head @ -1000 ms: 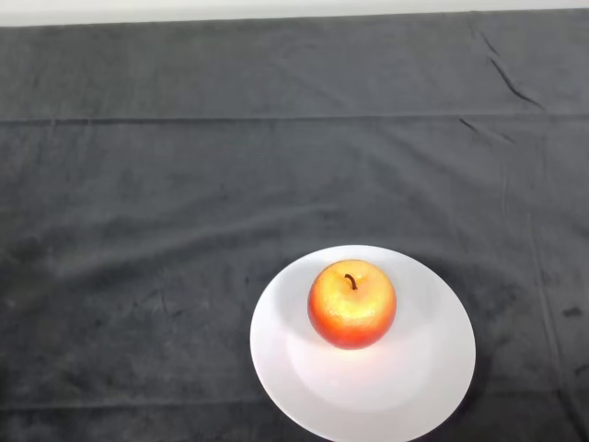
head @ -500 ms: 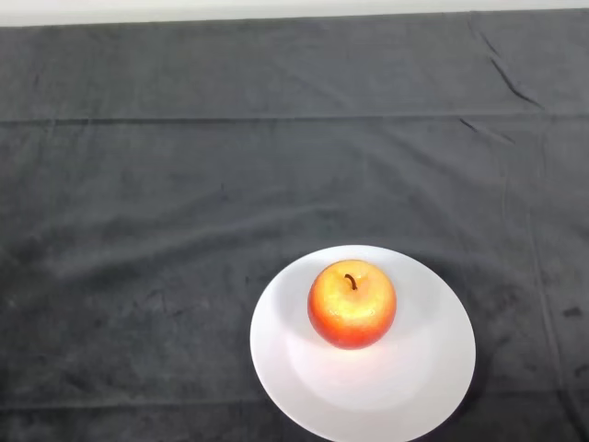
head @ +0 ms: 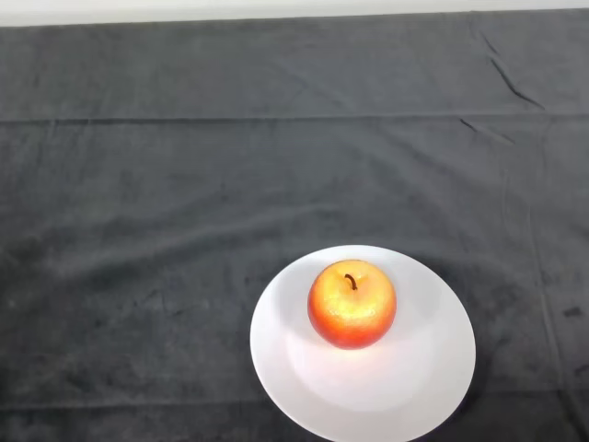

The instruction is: Move the apple to the plate

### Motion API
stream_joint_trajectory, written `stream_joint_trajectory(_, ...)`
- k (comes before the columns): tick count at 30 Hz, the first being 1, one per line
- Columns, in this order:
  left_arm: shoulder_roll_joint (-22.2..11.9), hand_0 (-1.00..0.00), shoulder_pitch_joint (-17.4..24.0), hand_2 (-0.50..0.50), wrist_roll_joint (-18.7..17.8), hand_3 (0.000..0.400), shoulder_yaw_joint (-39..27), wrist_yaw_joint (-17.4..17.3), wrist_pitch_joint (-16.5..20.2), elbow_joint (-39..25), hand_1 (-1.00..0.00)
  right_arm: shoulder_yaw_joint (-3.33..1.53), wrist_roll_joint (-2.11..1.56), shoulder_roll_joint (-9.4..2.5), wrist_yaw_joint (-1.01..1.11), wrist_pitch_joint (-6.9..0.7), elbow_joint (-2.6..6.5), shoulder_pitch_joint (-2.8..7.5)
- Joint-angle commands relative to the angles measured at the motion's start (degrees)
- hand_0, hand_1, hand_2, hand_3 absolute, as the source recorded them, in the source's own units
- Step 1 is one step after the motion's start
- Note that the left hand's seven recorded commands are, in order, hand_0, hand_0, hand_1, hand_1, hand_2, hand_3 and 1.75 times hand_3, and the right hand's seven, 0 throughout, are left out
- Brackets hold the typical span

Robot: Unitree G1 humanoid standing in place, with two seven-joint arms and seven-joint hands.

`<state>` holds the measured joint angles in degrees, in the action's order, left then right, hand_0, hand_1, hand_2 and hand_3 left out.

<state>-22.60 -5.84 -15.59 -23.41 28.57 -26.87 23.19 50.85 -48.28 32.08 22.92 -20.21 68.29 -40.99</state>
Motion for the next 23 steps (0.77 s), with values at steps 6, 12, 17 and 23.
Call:
stream_joint_trajectory(6,-0.3,0.00,-0.8,0.00,-0.3,0.000,-0.5,0.5,-1.5,2.5,0.00,1.05,-0.94,0.67,0.10,0.33,-0.07,0.22)
stream_joint_trajectory(12,-0.3,0.00,-0.8,0.00,-0.3,0.000,-0.4,0.6,-1.4,2.4,0.00,1.05,-0.94,0.67,0.11,0.33,-0.08,0.22)
stream_joint_trajectory(17,-0.4,0.00,-0.7,0.00,-0.3,0.000,-0.3,0.6,-1.4,2.3,0.00,1.05,-0.93,0.67,0.10,0.33,-0.08,0.22)
stream_joint_trajectory(23,-0.4,0.00,-0.6,0.00,-0.4,0.000,-0.4,0.6,-1.4,2.3,0.00,1.05,-0.93,0.67,0.10,0.33,-0.08,0.22)
